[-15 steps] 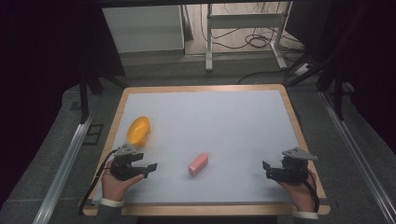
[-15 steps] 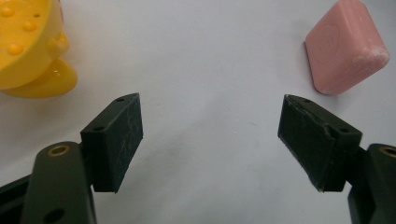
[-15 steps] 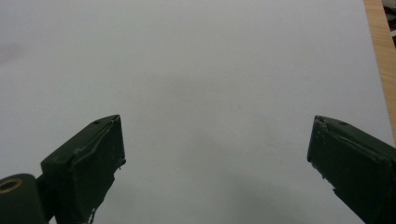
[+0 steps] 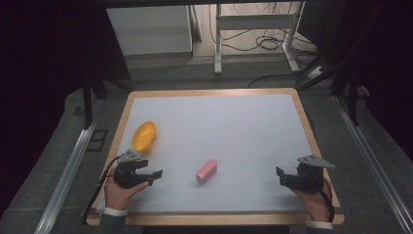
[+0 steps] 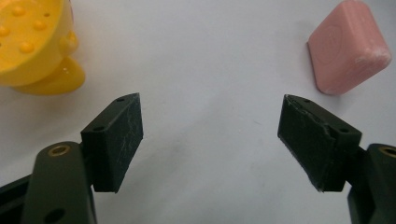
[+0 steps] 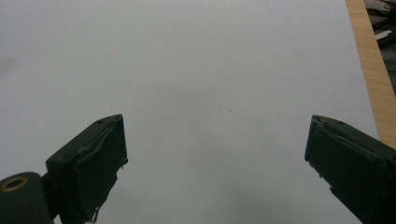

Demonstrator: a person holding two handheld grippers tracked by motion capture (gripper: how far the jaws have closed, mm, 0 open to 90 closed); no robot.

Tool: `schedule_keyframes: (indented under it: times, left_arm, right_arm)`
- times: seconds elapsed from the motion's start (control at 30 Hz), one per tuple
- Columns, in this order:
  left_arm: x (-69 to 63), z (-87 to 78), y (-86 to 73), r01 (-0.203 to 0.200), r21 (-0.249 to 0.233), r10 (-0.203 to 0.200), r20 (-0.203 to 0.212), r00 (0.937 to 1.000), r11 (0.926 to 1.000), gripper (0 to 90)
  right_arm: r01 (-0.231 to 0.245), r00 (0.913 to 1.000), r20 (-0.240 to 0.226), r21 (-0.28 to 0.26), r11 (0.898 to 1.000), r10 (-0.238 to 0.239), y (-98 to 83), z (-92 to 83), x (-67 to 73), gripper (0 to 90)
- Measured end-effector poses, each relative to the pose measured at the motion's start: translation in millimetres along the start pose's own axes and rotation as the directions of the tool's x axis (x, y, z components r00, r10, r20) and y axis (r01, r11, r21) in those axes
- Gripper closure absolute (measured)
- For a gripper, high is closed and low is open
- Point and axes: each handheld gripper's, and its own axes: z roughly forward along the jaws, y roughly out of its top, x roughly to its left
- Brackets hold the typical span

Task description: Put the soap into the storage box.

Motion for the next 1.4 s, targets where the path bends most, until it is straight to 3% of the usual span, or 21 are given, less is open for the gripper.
schedule_keyframes:
  times: [0.17, 0.53, 0.73, 0.87, 0.97, 1.13, 1.4]
  left_arm:
    - [-1.0, 1.1, -0.5, 0.011, -0.01, -0.011, 0.009, 0.9999, 0.9999, 23.5]
    - [-2.6, -4.8, 0.1, -0.004, -0.016, 0.004, -0.011, 0.9999, 0.9999, 23.7]
    - [-8.2, -14.1, 2.4, 0.014, -0.025, -0.016, -0.075, 0.9971, 0.9996, 27.6]
    - [-10.5, -14.5, 3.1, 0.017, -0.023, -0.019, -0.075, 0.997, 0.9996, 27.6]
    - [-12.1, -14.3, 4.8, 0.01, -0.015, -0.011, -0.05, 0.9987, 0.9998, 27.5]
    - [-12.0, -14.9, 9.3, -0.004, 0.019, 0.006, -0.059, 0.9982, 0.9998, 27.0]
    - [-16.2, -18.3, 24.1, -0.034, 0.013, 0.034, -0.052, 0.998, 0.9993, 27.1]
  right_arm:
    - [0.002, 1.0, -0.008, 0.008, 1.0, -0.002, -0.6, 0.7, -0.9, 5.3]
    - [-0.003, 1.0, -0.007, 0.006, 1.0, 0.003, -1.7, -2.0, -2.6, 6.1]
    - [-0.025, 0.9992, -0.032, -0.009, 1.0, 0.025, -1.2, -6.6, -6.1, 6.1]
    - [-0.042, 0.9982, -0.044, -0.023, 0.999, 0.041, -1.0, -8.7, -7.6, 6.1]
    - [-0.043, 0.9983, -0.039, -0.017, 0.999, 0.042, -2.3, -8.6, -9.3, 6.1]
    - [-0.041, 0.9985, -0.035, -0.009, 0.999, 0.041, -3.1, -6.5, -10.0, 6.1]
    - [-0.03, 0.9993, -0.02, 0.003, 1.0, 0.03, -3.5, -4.9, -7.7, 6.1]
